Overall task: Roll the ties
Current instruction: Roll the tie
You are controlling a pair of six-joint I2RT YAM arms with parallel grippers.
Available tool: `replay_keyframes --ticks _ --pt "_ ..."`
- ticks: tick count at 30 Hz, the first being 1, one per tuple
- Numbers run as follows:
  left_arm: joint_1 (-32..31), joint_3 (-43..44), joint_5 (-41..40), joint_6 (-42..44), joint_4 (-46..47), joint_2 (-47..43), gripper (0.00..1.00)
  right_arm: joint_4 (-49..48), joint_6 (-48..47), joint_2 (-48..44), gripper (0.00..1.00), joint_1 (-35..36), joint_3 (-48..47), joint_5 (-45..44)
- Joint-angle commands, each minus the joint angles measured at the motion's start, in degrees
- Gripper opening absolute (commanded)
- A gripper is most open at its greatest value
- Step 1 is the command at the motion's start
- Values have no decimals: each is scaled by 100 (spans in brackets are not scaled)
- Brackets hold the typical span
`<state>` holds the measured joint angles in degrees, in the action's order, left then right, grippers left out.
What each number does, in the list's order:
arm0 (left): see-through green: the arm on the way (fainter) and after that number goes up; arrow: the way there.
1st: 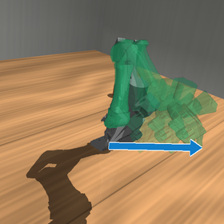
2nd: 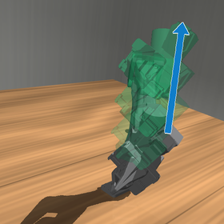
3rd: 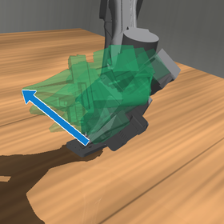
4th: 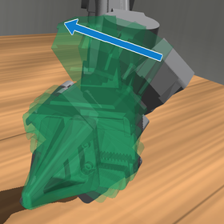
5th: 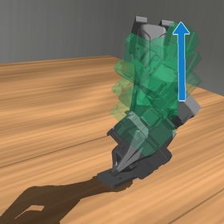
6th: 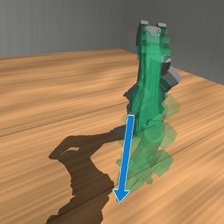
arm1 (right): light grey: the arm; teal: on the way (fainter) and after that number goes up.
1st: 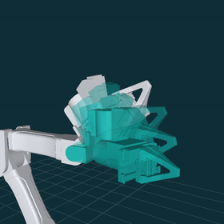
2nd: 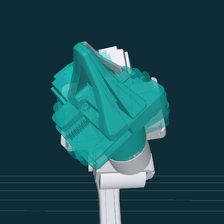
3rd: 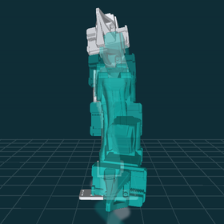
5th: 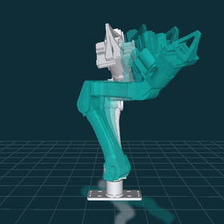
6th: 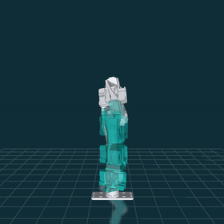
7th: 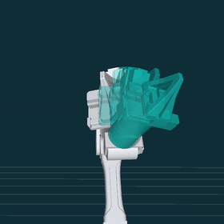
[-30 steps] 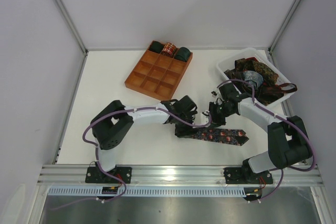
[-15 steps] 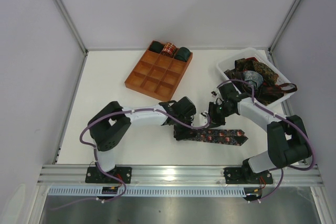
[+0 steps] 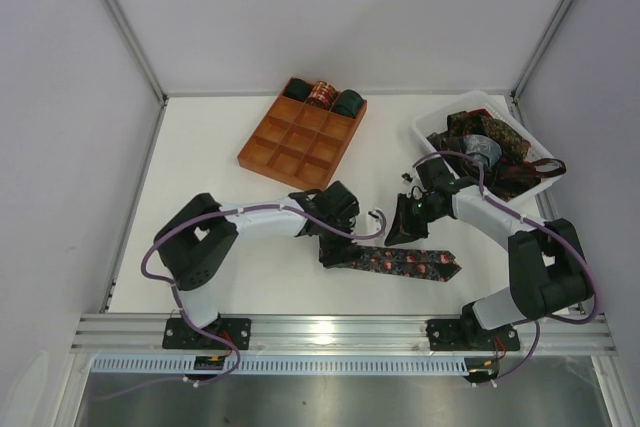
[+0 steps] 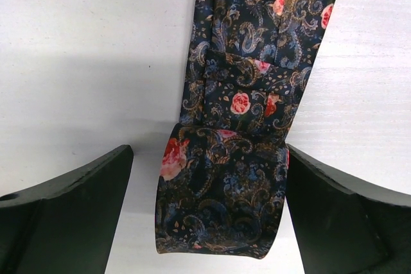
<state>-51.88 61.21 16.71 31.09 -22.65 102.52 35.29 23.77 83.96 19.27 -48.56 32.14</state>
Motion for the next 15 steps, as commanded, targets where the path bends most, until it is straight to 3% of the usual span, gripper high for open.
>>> replay_keyframes --ticks 1,8,15 --pt "29 -144 26 46 -108 -188 100 -119 49 24 4 -19 -31 117" --pt "55 -83 191 -323 472 -724 100 -127 49 85 4 7 -57 117" --pt "99 610 1315 -130 -361 -777 100 -75 40 164 4 33 -242 82"
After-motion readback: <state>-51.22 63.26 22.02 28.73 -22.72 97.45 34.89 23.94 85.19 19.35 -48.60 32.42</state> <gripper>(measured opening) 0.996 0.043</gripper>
